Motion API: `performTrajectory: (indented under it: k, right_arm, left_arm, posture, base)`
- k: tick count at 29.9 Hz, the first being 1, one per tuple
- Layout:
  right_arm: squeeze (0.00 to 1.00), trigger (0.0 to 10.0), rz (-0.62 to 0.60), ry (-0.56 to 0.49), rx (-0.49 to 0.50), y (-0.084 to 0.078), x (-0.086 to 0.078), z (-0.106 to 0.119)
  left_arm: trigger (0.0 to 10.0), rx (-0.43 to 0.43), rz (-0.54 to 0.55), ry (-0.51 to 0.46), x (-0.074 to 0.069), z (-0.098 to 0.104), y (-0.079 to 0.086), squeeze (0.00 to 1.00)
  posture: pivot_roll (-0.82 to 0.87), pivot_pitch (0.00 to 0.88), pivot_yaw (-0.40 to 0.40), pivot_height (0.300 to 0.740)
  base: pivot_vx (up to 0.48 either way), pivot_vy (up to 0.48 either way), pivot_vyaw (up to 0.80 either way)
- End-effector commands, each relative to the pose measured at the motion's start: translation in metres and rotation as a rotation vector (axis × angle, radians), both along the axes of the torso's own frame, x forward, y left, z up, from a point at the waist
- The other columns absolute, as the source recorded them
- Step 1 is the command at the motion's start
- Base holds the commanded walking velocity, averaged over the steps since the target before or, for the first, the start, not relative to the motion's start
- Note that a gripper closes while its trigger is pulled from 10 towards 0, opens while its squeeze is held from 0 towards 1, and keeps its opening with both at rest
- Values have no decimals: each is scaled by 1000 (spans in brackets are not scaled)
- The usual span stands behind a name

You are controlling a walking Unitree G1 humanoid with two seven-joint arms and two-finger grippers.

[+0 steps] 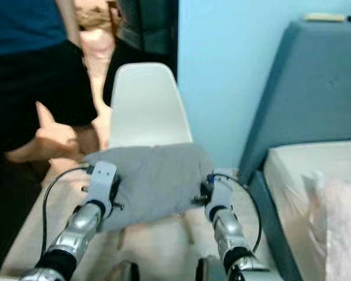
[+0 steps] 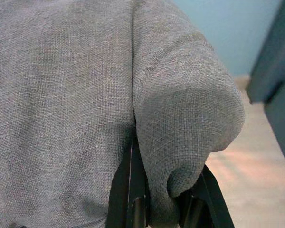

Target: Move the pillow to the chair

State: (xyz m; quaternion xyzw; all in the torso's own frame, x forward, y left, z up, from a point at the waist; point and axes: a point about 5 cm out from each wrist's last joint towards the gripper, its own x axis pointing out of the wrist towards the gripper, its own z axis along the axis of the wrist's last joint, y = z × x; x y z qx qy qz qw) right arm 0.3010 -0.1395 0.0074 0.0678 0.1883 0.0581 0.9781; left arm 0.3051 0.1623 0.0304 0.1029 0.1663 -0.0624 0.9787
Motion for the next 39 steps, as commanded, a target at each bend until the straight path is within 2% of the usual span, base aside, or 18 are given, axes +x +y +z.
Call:
performTrajectory:
  k: [1, 13, 15, 21, 22, 23, 24, 27, 28, 30, 32, 39]
  right_arm:
    - [0, 10000, 49, -45, -4, 10, 7, 9]
    - [0, 10000, 43, -58, -17, 3, 12, 14]
    - [0, 10000, 26, -115, -23, -2, 21, 26]
    - [0, 10000, 18, -153, -26, -3, 26, 34]
    - [0, 10000, 20, -195, -32, -4, 32, 43]
    - [0, 10000, 20, -195, -32, -4, 32, 43]
    - [0, 10000, 27, -230, -31, -4, 38, 52]
    - [0, 10000, 40, -250, -33, -4, 43, 59]
    - [0, 10000, 60, -275, -24, -3, 48, 68]
    - [0, 10000, 65, -281, -18, -3, 49, 70]
    - [0, 10000, 93, -297, -25, 1, 52, 75]
    - [0, 10000, 129, -307, -40, 6, 53, 77]
  left_arm:
    - [10000, -2, -29, -44, 5, 9, -6, 0]
    - [10000, 4, 2, -34, 5, 10, 5, 0]
    - [10000, 16, 42, -74, 10, 18, 15, 0]
    - [10000, 20, 63, -99, 14, 24, 20, 0]
    - [10000, 32, 73, -125, 18, 31, 25, 0]
    - [10000, 32, 73, -125, 18, 31, 25, 0]
    - [10000, 37, 83, -158, 24, 41, 30, 0]
    - [10000, 38, 93, -185, 29, 51, 34, 0]
    - [10000, 36, 107, -216, 35, 63, 39, 0]
    - [10000, 37, 109, -221, 36, 66, 40, 0]
    - [10000, 42, 116, -223, 38, 69, 43, 0]
    - [10000, 47, 132, -224, 38, 70, 47, 0]
  posture:
    - [110, 0, -37, 635]
    - [109, 0, -34, 635]
    - [112, 18, -45, 635]
    - [111, 28, -47, 635]
    - [112, 83, -54, 635]
    - [112, 83, -54, 635]
    - [114, 138, -61, 635]
    - [116, 162, -63, 630]
    - [113, 206, -67, 621]
    - [113, 206, -67, 616]
    - [105, 255, -83, 611]
    - [105, 259, -90, 611]
  base:
    - [0, 0, 0]
    - [0, 0, 0]
    - [0, 0, 0]
    - [0, 0, 0]
    - [0, 0, 0]
    - [0, 0, 0]
    - [0, 0, 0]
    - [0, 0, 0]
    - [0, 0, 0]
    - [0, 0, 0]
    - [0, 0, 0]
    - [0, 0, 0]
